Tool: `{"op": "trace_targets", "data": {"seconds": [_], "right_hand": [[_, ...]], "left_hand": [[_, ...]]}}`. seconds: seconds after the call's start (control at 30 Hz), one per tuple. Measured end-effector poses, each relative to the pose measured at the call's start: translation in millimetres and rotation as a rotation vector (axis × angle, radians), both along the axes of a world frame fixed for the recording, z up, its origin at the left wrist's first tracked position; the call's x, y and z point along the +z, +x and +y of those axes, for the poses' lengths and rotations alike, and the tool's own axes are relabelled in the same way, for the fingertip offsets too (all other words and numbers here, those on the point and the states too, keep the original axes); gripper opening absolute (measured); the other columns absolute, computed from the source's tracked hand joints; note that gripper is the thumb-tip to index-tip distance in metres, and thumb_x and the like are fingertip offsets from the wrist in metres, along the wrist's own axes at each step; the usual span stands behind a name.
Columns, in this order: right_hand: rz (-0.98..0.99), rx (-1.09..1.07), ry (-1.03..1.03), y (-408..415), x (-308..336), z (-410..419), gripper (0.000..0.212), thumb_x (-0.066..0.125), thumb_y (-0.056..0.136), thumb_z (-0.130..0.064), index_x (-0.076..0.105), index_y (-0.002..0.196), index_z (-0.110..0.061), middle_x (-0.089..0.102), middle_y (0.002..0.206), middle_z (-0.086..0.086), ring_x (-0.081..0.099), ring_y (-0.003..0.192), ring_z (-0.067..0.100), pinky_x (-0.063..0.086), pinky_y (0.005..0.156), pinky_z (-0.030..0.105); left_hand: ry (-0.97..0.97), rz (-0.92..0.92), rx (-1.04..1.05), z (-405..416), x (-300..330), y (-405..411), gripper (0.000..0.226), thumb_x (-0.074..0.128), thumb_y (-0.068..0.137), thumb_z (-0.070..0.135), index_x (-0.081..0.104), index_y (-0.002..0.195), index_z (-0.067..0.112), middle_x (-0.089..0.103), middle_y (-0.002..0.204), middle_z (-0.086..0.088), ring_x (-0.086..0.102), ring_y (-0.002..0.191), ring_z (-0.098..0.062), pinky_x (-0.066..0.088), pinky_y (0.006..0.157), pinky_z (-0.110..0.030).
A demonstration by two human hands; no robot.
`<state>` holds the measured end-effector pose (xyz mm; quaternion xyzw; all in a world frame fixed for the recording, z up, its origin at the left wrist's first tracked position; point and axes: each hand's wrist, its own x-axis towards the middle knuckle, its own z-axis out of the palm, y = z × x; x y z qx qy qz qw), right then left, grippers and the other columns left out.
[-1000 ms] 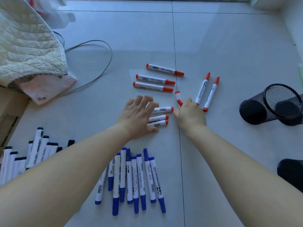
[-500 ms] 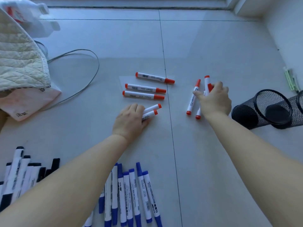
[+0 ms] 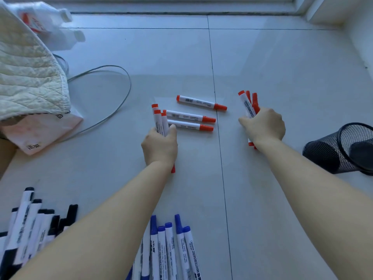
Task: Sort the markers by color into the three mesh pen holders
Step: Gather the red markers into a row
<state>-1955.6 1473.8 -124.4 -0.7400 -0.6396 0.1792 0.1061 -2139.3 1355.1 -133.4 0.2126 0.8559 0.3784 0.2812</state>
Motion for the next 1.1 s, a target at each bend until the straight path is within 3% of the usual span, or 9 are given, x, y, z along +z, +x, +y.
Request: {"op": "trace_targets", "data": {"seconds": [0.07,0.13,0.3,0.37,0.47,0.6,0.7,0.87,1.1], "right_hand": [[0.044,0.107,0.069,-15.6,5.0,4.3,0.016,0.055,0.074,-0.030,0.051,0.077,-0.015,0.053,0.066,0.004,0.053,0.065,0.031,0.033,0.054,0.027],[0.135,0.196,0.127,-32.5,10.7,9.6,0.014,0.055,0.076,-0.033,0.051,0.079,-0.019,0.055,0.069,0.002,0.051,0.066,0.029,0.036,0.056,0.030],[0.173,0.493,0.045,-74.1,15.7,24.6,0.013,0.060,0.081,-0.038,0.057,0.083,-0.025,0.051,0.081,0.000,0.051,0.075,0.024,0.035,0.064,0.030],[0.096,0.576,-0.015,-85.4,15.6,30.2,0.019,0.060,0.083,-0.040,0.060,0.093,-0.023,0.046,0.089,-0.002,0.047,0.078,0.022,0.035,0.067,0.030],[-0.072,0.613,-0.075,-90.0,16.5,36.0,0.020,0.056,0.084,-0.036,0.060,0.096,-0.021,0.053,0.092,0.002,0.047,0.078,0.025,0.035,0.067,0.030],[-0.144,0.571,-0.164,-88.9,14.3,29.9,0.014,0.056,0.080,-0.033,0.057,0.081,-0.019,0.058,0.085,0.005,0.050,0.073,0.027,0.037,0.062,0.027],[-0.046,0.434,-0.243,-86.2,12.5,21.0,0.020,0.060,0.076,-0.035,0.053,0.073,-0.016,0.057,0.072,0.003,0.053,0.056,0.024,0.037,0.047,0.025],[0.123,0.242,-0.345,-75.4,9.4,8.1,0.009,0.059,0.070,-0.024,0.056,0.074,-0.017,0.055,0.060,-0.001,0.053,0.035,0.015,0.033,0.030,0.017],[0.265,0.147,-0.380,-46.4,6.4,-20.3,0.023,0.060,0.074,-0.036,0.061,0.084,-0.016,0.062,0.078,0.005,0.061,0.070,0.029,0.046,0.057,0.029]], "left_hand": [[0.039,-0.135,0.137,3.4,0.5,-1.7,0.026,0.055,0.085,0.039,0.051,0.071,0.019,0.061,0.057,0.001,0.062,0.048,-0.007,0.043,0.046,-0.020],[0.058,-0.266,0.266,7.5,0.4,-4.6,0.030,0.058,0.084,0.040,0.051,0.067,0.016,0.055,0.047,0.004,0.053,0.032,-0.004,0.040,0.037,-0.016],[-0.041,-0.315,0.339,18.6,0.9,-10.8,0.043,0.062,0.076,0.052,0.054,0.066,0.011,0.055,0.045,0.001,0.044,0.023,-0.004,0.031,0.031,-0.017],[-0.086,-0.261,0.294,24.3,1.9,-11.0,0.047,0.062,0.073,0.057,0.057,0.069,0.010,0.059,0.049,-0.001,0.050,0.029,-0.004,0.034,0.037,-0.019],[-0.155,-0.176,0.185,33.8,2.2,-10.8,0.055,0.062,0.072,0.059,0.062,0.083,0.005,0.068,0.076,-0.009,0.067,0.071,-0.021,0.044,0.057,-0.027],[-0.250,-0.098,0.105,50.9,9.4,-6.1,0.062,0.066,0.070,0.061,0.054,0.098,0.008,0.056,0.087,-0.005,0.053,0.077,-0.025,0.037,0.060,-0.029],[-0.307,-0.032,0.064,61.0,11.6,1.6,0.062,0.067,0.072,0.057,0.047,0.105,0.009,0.053,0.091,-0.005,0.056,0.086,-0.028,0.036,0.061,-0.030],[-0.334,0.026,-0.006,72.4,10.6,9.1,0.050,0.060,0.080,0.050,0.049,0.109,0.010,0.060,0.110,-0.010,0.059,0.099,-0.030,0.038,0.066,-0.030],[-0.360,0.081,-0.254,62.7,11.8,43.0,0.027,0.053,0.084,0.041,0.050,0.081,0.014,0.054,0.084,-0.006,0.050,0.076,-0.028,0.038,0.063,-0.029]]}}
